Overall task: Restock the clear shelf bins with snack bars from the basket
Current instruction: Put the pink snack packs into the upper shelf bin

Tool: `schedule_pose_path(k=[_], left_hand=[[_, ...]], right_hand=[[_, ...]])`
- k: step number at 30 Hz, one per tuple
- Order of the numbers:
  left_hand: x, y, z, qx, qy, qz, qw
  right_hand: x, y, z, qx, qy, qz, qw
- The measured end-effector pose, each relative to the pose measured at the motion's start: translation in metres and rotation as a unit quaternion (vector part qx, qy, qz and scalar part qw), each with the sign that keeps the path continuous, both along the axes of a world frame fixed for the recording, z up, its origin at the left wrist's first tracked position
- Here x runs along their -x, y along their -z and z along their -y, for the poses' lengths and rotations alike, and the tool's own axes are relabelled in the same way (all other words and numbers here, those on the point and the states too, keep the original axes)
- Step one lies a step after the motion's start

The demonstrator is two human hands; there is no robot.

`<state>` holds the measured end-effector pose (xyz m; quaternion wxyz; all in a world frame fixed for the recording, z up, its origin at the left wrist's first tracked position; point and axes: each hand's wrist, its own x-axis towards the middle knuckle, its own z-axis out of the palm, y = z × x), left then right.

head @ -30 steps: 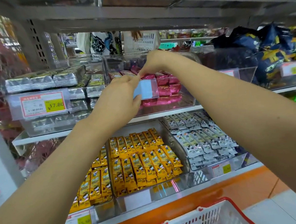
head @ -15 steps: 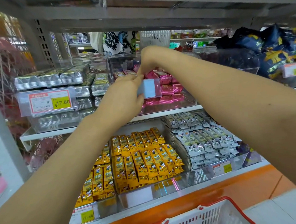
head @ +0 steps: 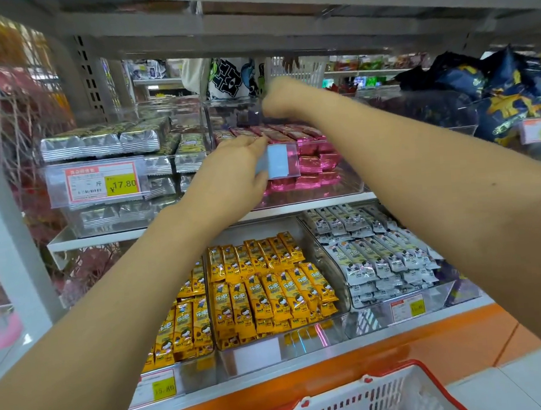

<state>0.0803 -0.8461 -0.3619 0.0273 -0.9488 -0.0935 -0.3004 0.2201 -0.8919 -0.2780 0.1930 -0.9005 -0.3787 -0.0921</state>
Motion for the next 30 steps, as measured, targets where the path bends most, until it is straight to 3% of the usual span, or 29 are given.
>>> schedule_pose_path(k=[3, 6, 9, 13, 17, 20, 23, 26, 30], left_hand=[[-0.003, 0.004, -0.005, 0.033, 0.017, 0.031, 0.999], [0.005, 0.016, 0.006, 0.057, 0.076, 0.119, 0.988], [0.021, 0.044, 0.029, 0.090, 0.158, 0.164, 0.970], [0.030, 0.110, 0.054, 0.120, 0.189, 0.056, 0.973], [0.023, 0.198, 0.061, 0.178, 0.166, -0.113, 0.963], [0.025, 0.276, 0.062, 0.207, 0.126, -0.261, 0.934], [0.037, 0.346, 0.062, 0.245, 0.105, -0.358, 0.895], [0.059, 0.400, 0.062, 0.223, 0.083, -0.416, 0.878], [0.084, 0.436, 0.059, 0.149, 0.055, -0.450, 0.879]], right_hand=[[-0.015, -0.003, 0.023, -0.045, 0.020, -0.023, 0.999], [-0.013, 0.001, 0.057, -0.068, -0.001, -0.053, 0.996], [0.006, 0.020, 0.096, -0.108, -0.041, -0.027, 0.993], [0.043, 0.078, 0.157, -0.058, -0.088, -0.061, 0.993], [0.048, 0.165, 0.189, 0.093, -0.085, -0.119, 0.985], [0.042, 0.248, 0.203, 0.252, -0.077, -0.184, 0.947], [0.039, 0.332, 0.220, 0.346, -0.059, -0.239, 0.905], [0.034, 0.403, 0.243, 0.349, -0.036, -0.282, 0.893], [0.017, 0.503, 0.280, 0.281, 0.084, -0.354, 0.888]])
